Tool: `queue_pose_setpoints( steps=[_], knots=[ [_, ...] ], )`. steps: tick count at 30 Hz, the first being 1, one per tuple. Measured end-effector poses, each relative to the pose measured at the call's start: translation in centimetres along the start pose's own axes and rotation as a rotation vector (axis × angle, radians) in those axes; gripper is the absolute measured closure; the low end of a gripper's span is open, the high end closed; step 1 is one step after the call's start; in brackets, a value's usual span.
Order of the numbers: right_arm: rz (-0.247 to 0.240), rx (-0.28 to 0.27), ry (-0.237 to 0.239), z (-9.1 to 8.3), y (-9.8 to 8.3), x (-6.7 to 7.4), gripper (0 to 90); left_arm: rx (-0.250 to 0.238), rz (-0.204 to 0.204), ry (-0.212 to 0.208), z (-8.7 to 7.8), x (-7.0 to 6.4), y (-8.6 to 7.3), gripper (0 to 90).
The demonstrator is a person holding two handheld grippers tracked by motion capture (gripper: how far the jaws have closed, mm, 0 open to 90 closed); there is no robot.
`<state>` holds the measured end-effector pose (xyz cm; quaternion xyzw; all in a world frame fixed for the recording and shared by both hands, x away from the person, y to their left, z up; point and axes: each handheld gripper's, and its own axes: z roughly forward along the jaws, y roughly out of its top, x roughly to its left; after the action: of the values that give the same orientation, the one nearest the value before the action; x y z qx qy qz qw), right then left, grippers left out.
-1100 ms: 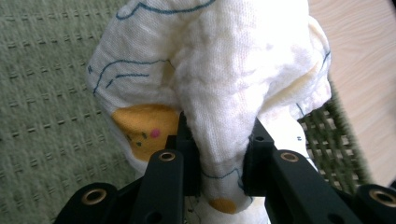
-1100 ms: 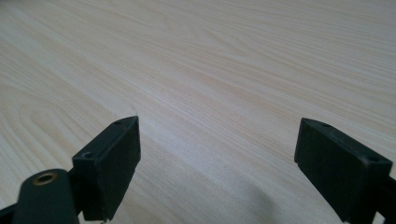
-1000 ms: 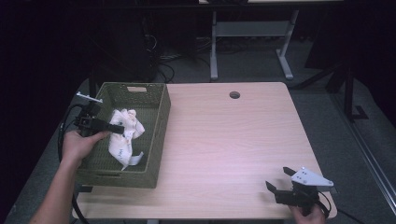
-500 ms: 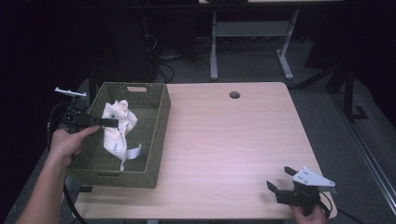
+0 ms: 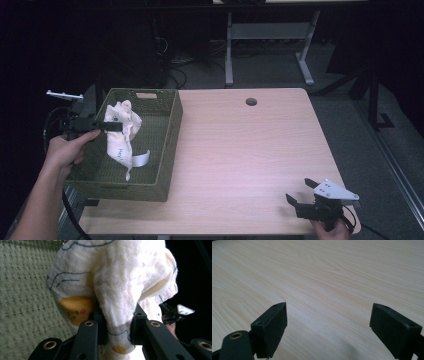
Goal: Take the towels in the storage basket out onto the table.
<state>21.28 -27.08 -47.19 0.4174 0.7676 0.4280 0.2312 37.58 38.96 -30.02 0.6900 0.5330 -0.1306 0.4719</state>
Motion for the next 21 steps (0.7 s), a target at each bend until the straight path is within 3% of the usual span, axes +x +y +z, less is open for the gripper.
queue_pose_setpoints(
  steps=[6, 9, 21],
  knots=[
    [-0.002, -0.002, -0.002, 0.0, 0.0, 0.0, 14.0, -0.010, -0.027, -0.075, 0.0, -0.1, 0.0, 72.5],
    [-0.001, -0.001, -0.002, 0.0, 0.0, 0.0, 14.0, -0.003, -0.023, -0.092, 0.3, -0.5, 0.1, 72.6],
    [-0.005, -0.010, -0.004, -0.1, 0.1, 0.0, 14.0, 0.050, 0.034, -0.164, 2.6, -3.1, 0.7, 72.4]
  ],
)
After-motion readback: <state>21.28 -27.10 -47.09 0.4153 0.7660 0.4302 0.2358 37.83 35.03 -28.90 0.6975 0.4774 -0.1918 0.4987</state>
